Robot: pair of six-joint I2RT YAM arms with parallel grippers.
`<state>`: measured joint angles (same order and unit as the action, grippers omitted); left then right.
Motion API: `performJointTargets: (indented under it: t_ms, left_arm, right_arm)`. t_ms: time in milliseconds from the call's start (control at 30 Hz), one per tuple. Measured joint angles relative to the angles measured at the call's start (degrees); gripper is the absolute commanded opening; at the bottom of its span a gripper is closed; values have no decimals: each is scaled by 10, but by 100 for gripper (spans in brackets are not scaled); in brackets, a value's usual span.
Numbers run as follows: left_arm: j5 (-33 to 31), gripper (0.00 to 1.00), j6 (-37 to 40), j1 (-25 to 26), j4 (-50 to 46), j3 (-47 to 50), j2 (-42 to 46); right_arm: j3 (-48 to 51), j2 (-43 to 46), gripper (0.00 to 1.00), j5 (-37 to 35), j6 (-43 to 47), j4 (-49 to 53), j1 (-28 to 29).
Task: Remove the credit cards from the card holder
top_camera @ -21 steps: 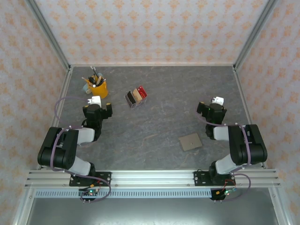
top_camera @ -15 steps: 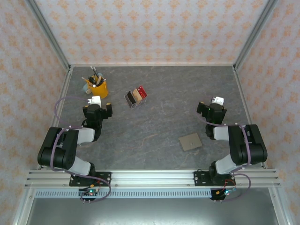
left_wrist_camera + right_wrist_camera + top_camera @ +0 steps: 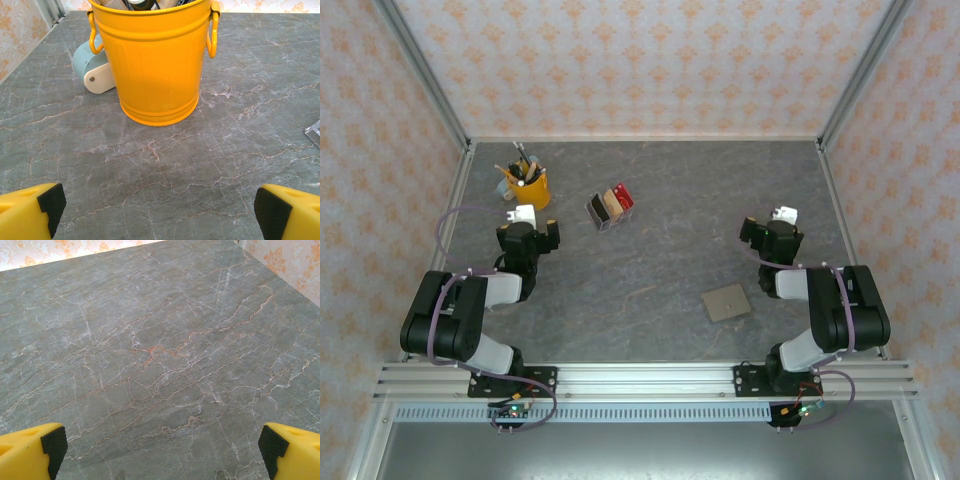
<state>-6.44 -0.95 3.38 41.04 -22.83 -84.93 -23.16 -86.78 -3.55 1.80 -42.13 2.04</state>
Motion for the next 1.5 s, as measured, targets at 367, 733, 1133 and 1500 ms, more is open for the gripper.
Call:
performJointTargets:
  t_ms: [367,733,1133,1500]
  left_arm:
    - [-9,100,-1,0,-93,-57,17]
    - [6,100,-123,0,-374,-182,193]
    - [77,100,-216,0,-562,-221,242]
    - [120,100,-223,0,-589,-235,237]
  right_arm:
    - [-23,67,100,-7,-3,85,0]
    - [-247,215,100,-10,-188,486,-1]
    - [-266,208,95,139,-345,825,89]
    - [-155,272,83,156,-473,888,219]
